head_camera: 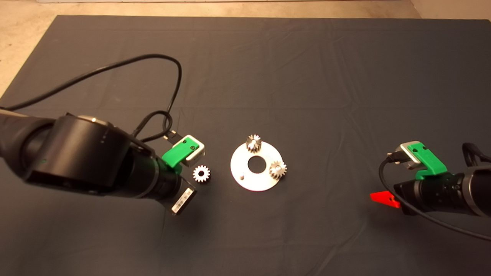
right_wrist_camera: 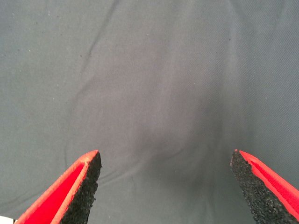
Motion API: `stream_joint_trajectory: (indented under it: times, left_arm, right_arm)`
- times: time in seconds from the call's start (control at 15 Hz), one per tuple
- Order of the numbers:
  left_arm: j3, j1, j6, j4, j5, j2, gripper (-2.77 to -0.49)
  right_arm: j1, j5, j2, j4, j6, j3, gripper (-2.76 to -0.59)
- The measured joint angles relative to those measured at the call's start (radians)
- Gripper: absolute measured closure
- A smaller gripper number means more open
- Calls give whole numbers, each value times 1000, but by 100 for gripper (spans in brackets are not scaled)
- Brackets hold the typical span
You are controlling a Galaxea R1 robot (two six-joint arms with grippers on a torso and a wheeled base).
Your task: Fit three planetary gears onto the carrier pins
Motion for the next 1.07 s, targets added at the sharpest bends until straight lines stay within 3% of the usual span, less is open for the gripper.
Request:
stream_joint_trajectory:
  times: [0.13, 0.47, 0.6, 0.8, 0.93, 1.07]
  left_arm:
    - [-23, 13, 29, 54, -8, -5, -103]
    - [-27, 128, 38, 161, -41, -3, -103]
    - [-31, 161, 41, 179, -47, -2, -105]
    - [-32, 163, 42, 215, -53, -3, -115]
    - [-38, 163, 44, 228, -75, -2, -115]
    - [-51, 169, 59, 272, -78, -2, -115]
  right_arm:
    - [0, 2, 1, 0, 0, 0, -205]
    - [0, 3, 0, 1, 0, 0, -205]
    - [0, 3, 0, 2, 0, 0, -205]
    - [0, 3, 0, 2, 0, 0, -205]
    - [0, 3, 0, 2, 0, 0, -205]
    - [0, 4, 0, 3, 0, 0, -205]
